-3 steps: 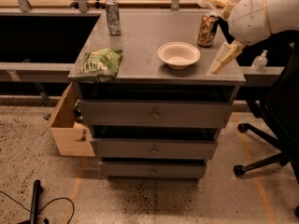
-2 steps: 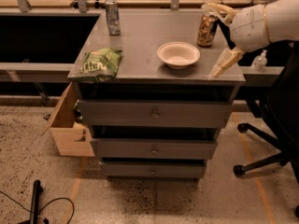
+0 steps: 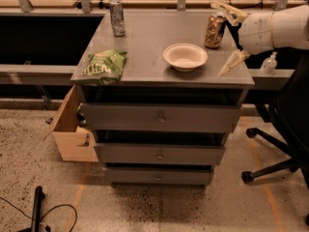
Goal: Move paper bowl near redbull can
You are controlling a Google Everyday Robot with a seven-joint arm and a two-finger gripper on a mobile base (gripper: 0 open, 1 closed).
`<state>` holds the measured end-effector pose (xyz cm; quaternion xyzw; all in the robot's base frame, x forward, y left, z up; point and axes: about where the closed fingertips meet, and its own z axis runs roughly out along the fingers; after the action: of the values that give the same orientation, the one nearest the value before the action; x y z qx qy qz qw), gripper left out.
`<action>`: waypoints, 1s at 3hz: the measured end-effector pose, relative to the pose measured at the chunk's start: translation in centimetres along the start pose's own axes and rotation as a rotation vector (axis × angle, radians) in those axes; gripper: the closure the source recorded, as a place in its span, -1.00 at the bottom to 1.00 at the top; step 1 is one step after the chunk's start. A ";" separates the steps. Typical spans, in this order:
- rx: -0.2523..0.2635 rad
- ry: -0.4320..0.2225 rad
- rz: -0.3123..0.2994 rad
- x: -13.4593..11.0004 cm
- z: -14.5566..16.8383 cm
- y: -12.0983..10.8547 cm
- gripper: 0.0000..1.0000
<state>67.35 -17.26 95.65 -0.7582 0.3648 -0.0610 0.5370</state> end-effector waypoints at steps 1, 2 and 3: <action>0.064 0.027 -0.130 2.6 0.6 -1.2 -1.00; 0.076 0.032 -0.172 3.1 0.8 -1.5 -1.00; 0.091 0.029 -0.167 3.2 1.4 -1.2 -1.00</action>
Offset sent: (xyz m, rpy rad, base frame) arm 0.0300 -0.0100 0.0001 -0.0317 -0.1526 0.0119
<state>71.00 -17.94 95.16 -0.7598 0.3050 -0.1329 0.5587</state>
